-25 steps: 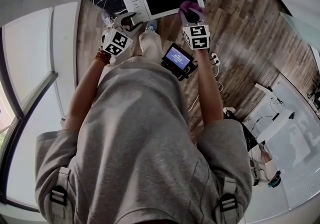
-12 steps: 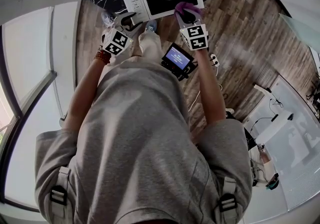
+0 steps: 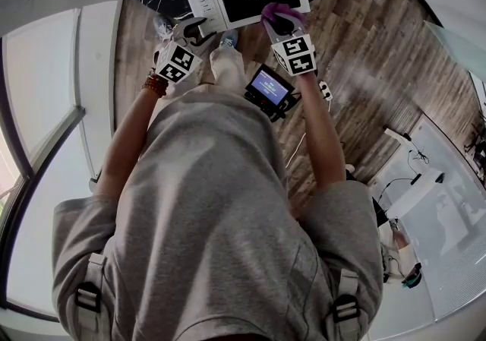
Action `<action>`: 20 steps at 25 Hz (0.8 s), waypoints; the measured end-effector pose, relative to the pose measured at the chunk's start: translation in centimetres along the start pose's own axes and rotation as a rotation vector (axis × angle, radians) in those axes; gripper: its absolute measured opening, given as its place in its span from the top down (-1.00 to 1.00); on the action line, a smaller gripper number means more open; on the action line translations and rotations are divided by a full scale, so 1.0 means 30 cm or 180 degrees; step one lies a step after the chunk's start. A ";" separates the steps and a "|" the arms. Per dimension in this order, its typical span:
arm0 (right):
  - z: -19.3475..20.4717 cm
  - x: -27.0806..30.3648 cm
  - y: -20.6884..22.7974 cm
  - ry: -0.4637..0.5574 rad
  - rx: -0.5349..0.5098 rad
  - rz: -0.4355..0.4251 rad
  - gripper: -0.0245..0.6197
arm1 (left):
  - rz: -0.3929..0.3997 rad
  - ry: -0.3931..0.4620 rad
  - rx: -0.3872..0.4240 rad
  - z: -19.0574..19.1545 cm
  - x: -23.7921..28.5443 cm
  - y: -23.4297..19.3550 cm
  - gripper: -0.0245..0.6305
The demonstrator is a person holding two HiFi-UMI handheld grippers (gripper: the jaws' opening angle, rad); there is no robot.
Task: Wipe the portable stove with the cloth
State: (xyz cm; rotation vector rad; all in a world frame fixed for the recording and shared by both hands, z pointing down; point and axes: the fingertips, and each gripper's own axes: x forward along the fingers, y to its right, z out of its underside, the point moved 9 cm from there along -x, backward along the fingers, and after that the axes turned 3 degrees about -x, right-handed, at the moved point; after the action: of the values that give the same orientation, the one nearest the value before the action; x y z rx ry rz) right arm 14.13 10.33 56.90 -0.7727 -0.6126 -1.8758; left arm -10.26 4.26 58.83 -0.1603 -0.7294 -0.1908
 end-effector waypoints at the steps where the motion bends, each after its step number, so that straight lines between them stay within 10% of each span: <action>1: -0.003 0.004 -0.004 -0.0012 -0.0010 -0.0036 0.68 | -0.0001 0.0001 0.0002 0.001 0.000 0.000 0.34; 20: -0.059 0.069 -0.120 -0.0135 -0.0345 -0.0619 0.69 | -0.0007 -0.0098 0.0020 -0.012 0.002 0.003 0.34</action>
State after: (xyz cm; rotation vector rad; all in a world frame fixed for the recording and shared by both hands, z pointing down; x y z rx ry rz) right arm 9.74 9.29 56.96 -0.8502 -0.6356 -2.0889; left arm -9.96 4.26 58.61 -0.1568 -0.7608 -0.1885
